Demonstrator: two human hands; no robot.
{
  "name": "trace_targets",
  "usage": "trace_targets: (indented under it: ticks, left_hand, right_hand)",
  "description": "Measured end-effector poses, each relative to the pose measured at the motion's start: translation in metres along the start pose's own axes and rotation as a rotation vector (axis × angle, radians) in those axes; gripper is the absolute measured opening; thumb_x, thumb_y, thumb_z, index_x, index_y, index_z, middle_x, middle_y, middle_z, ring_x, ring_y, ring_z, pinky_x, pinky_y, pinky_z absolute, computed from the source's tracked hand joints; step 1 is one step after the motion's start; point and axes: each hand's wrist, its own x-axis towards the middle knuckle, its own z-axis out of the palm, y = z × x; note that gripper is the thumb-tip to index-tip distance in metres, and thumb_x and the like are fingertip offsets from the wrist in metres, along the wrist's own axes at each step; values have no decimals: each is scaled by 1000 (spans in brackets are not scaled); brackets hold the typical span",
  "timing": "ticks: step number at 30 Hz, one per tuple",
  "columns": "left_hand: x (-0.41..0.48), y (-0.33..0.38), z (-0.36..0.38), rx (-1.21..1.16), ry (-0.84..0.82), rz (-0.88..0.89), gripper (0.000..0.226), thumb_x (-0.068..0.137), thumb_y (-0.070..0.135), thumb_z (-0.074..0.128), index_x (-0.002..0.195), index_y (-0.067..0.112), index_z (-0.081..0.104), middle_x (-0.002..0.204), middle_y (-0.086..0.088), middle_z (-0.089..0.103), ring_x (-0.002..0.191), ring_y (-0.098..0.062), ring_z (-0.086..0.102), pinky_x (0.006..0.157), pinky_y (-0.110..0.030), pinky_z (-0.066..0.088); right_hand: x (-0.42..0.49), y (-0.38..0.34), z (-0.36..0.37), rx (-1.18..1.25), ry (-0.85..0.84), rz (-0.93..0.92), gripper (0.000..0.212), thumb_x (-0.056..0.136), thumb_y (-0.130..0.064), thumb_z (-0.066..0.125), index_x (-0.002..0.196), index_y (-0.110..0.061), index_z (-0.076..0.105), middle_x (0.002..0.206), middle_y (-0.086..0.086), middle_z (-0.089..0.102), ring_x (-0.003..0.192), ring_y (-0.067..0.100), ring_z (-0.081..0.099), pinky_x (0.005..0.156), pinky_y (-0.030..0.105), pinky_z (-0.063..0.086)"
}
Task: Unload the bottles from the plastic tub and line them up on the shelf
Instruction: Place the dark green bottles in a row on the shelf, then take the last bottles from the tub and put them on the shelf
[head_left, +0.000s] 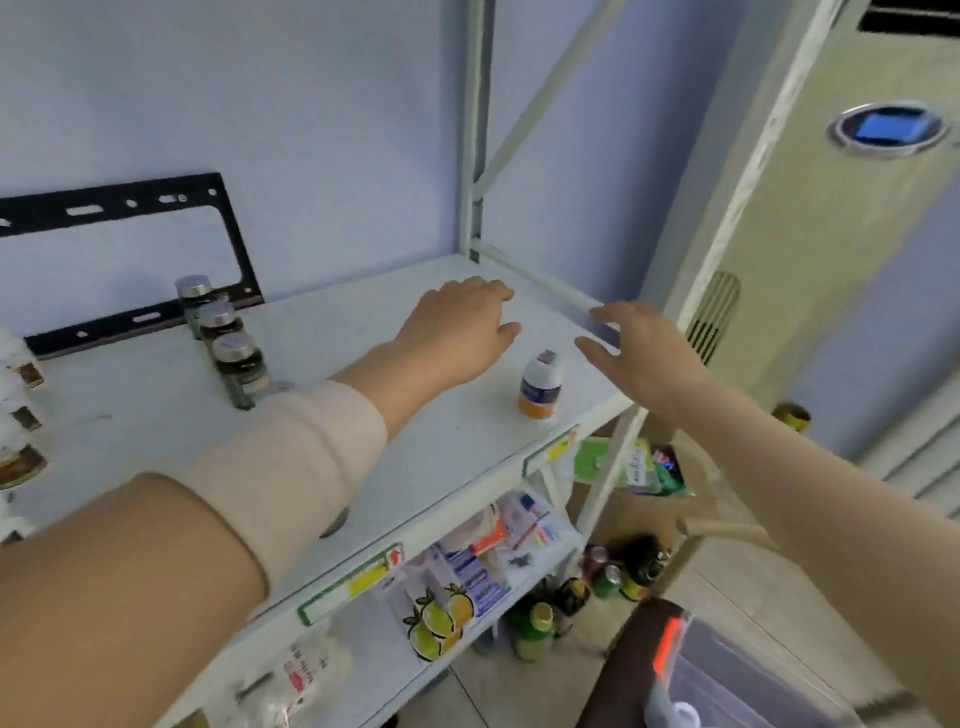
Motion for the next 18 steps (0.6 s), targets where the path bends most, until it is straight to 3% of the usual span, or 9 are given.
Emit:
trace_targets:
  ticks: [10,18]
  left_hand:
    - [16,257,149,-124,-178,332,45,94,32,44,136,14,40,140,-8,46,126,-28,45,101,-40,38]
    - [-10,342,292,-94,-500,452,46,94,34,43,136,17,39,141,-4,45,129,-25,41,105,-40,32]
  right_hand:
    - [-149,243,-50,-65,-29,385,48,92,-34,50,134,-13,43,136,11,46,123,31,48,97,40,41]
    - [-257,360,8,-41,-222,688,46,90,-33,53,133,-16,43,135,6,47,118,26,52,94,40,45]
